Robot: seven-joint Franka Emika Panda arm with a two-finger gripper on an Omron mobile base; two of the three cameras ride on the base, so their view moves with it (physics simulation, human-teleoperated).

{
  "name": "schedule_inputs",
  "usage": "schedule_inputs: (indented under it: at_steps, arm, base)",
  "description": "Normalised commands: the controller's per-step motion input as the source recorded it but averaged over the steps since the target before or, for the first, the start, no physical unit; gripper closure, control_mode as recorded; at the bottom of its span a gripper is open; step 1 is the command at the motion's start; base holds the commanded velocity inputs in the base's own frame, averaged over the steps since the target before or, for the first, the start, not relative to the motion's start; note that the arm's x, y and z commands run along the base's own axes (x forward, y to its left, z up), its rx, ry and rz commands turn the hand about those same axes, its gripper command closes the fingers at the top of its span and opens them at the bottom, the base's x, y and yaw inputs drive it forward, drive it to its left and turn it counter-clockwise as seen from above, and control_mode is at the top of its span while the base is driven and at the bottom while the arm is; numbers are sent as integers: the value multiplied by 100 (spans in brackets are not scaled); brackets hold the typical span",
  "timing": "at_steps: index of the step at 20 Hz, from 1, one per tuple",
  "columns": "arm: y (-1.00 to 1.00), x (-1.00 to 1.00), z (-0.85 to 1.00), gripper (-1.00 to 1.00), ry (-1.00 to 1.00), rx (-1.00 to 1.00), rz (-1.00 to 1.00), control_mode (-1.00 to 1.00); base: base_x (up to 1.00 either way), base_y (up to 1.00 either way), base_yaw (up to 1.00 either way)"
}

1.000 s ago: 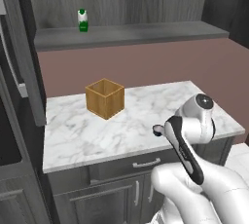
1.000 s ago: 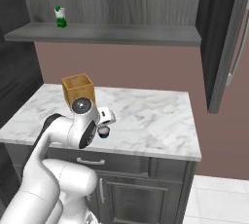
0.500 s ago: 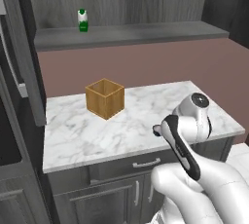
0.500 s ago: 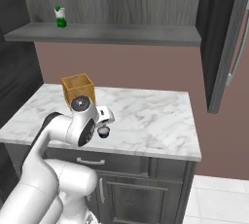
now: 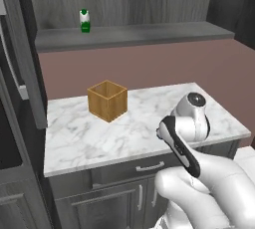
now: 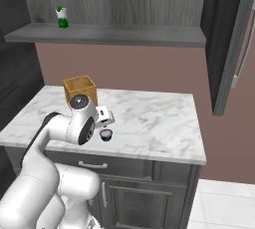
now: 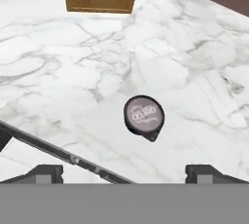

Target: Pick the jam and yogurt from the counter and place them in the cabinets closest to them.

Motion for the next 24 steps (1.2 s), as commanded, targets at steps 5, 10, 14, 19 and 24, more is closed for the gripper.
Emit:
schedule_inputs:
  at_steps: [5, 10, 14, 19, 24]
  arm:
    - [0, 1, -21, -100, 0, 0, 0, -100]
    - [0, 6, -37, -100, 0, 0, 0, -100]
    - [2, 16, -39, -100, 0, 0, 0, -100]
    - [10, 16, -58, -100, -6, -1, 0, -100]
    - [8, 6, -53, -100, -9, -1, 0, -100]
  base:
    - [0, 0, 0]
    - [0, 0, 0]
    - [0, 0, 0]
    - [0, 0, 0]
    - [0, 0, 0]
